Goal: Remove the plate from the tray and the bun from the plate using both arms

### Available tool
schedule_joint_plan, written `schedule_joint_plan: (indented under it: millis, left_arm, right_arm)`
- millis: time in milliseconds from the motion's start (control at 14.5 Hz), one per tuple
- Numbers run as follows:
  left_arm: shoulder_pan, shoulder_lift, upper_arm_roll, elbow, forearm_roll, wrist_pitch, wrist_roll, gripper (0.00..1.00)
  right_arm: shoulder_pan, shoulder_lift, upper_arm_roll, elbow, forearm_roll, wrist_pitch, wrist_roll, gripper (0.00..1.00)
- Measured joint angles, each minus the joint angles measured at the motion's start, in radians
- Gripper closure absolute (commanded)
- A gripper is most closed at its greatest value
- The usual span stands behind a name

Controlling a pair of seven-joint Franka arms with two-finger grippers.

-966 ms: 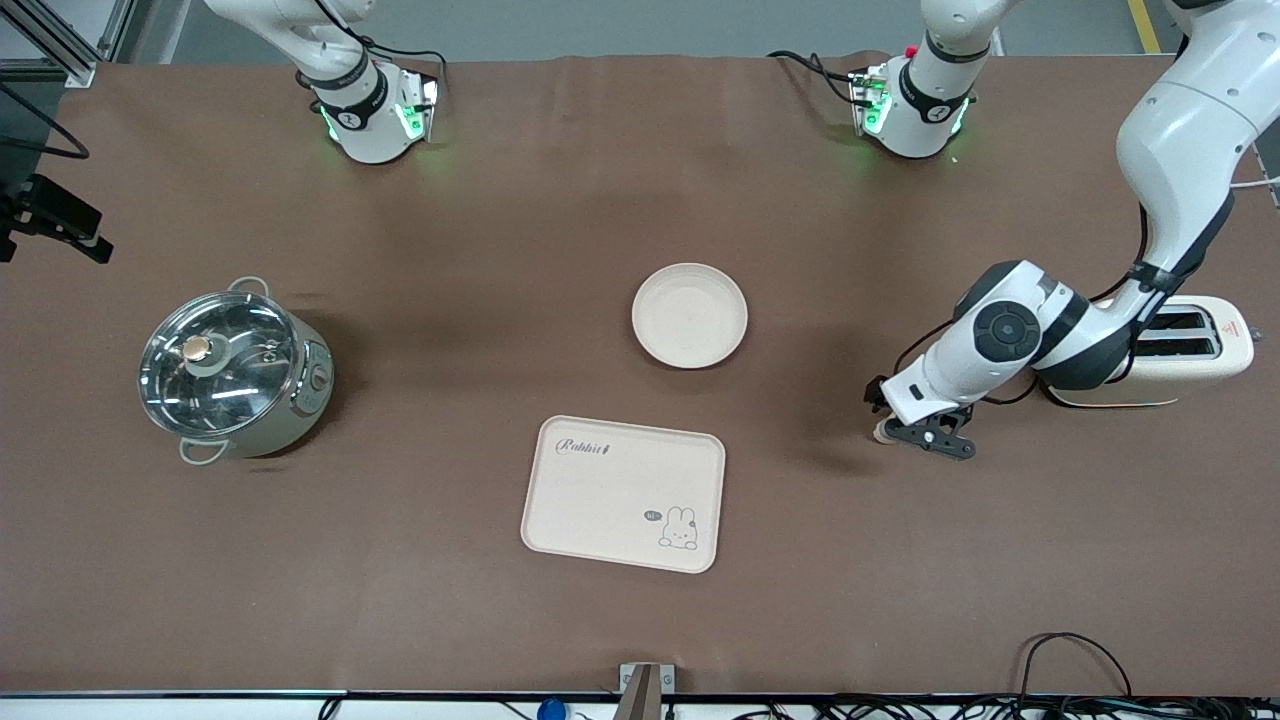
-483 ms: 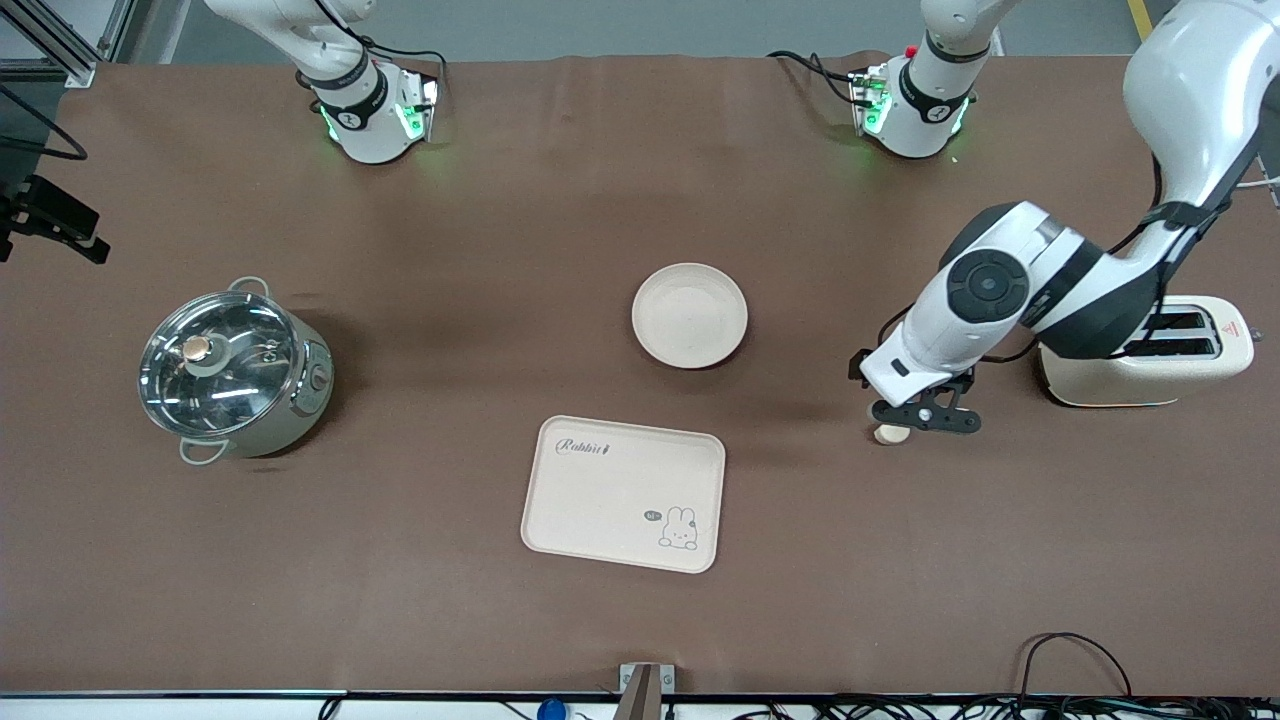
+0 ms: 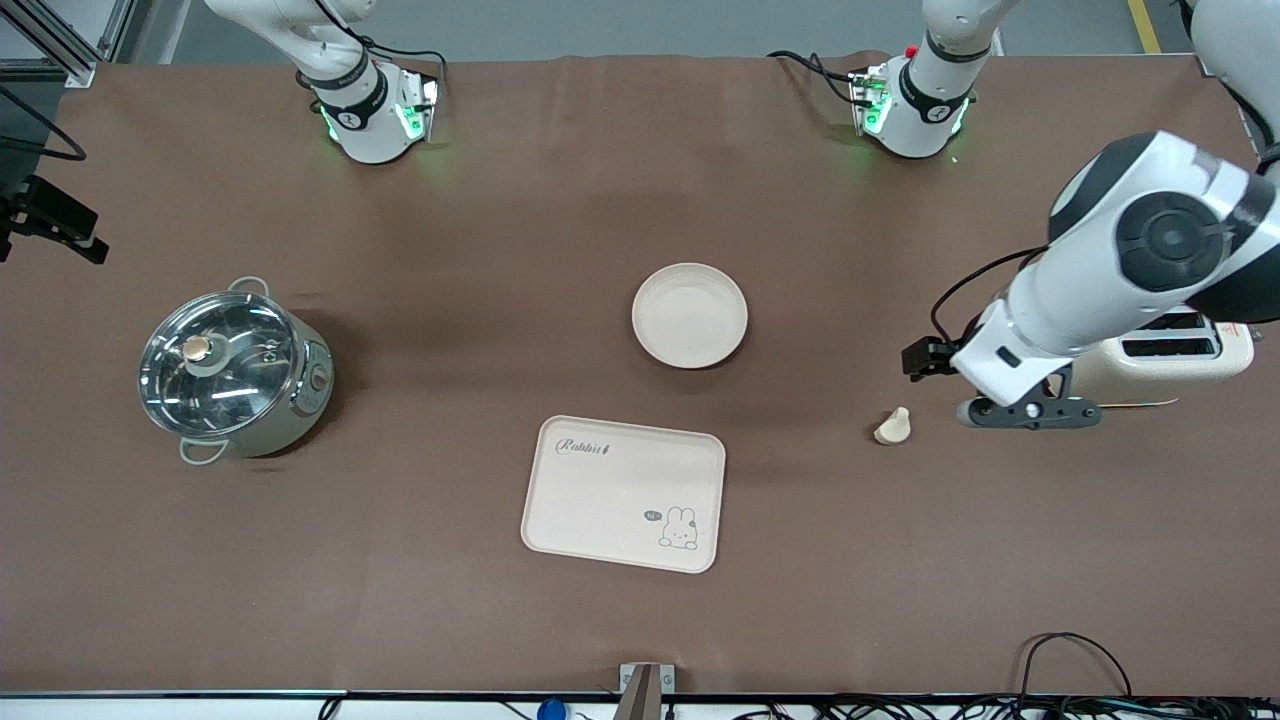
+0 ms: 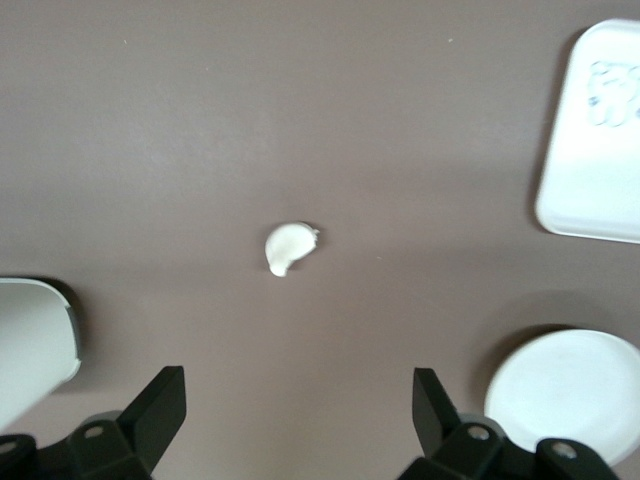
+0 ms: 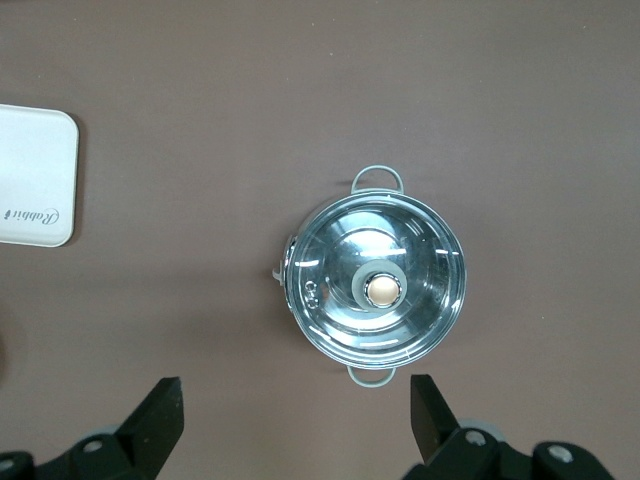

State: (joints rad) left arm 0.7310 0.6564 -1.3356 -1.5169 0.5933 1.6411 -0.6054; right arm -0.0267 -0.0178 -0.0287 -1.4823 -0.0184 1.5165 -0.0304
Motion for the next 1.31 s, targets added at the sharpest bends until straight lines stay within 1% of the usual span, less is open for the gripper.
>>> schedule_joint_plan:
  millis: [207,276,345,552,690,1103,1172,1241,1310]
  left_arm:
    - [-0.010,-0.161,0.144,-0.020,-0.215,0.093,0.139,0.00]
    - [-0.010,-0.210,0.179,-0.032,-0.269,0.112,0.163,0.00]
    - [-0.010,-0.254,0.203,-0.043,-0.307,0.121,0.173,0.00]
    - [-0.010,-0.359,0.265,-0.072,-0.345,0.119,0.174,0.00]
    - [-0.006,-0.387,0.292,-0.076,-0.351,0.094,0.174,0.00]
    - [-0.004,-0.397,0.298,-0.076,-0.352,0.049,0.138,0.00]
    - [-0.008,-0.402,0.310,-0.076,-0.352,0.047,0.138,0.00]
    - [-0.028,-0.414,0.345,-0.075,-0.353,0.046,0.150,0.00]
    - [-0.084,-0.433,0.425,-0.074,-0.367,0.045,0.180,0.00]
  right_arm:
    - [0.000,0.000,0.000,0.000,0.000,0.000,0.000,0.00]
    - [0.000,0.000,-0.001,-0.001,0.000,0.000,0.000,0.00]
    - [0.000,0.000,-0.001,0.000,0.000,0.000,0.000,0.00]
    - [0.000,0.000,-0.001,0.000,0.000,0.000,0.000,0.00]
    - [0.000,0.000,-0.001,0.000,0.000,0.000,0.000,0.00]
    - [0.000,0.000,-0.001,0.000,0.000,0.000,0.000,0.00]
    - [0.000,0.000,-0.001,0.000,0.000,0.000,0.000,0.00]
    - [0.000,0.000,-0.001,0.000,0.000,0.000,0.000,0.00]
    - [0.000,0.000,-0.001,0.000,0.000,0.000,0.000,0.00]
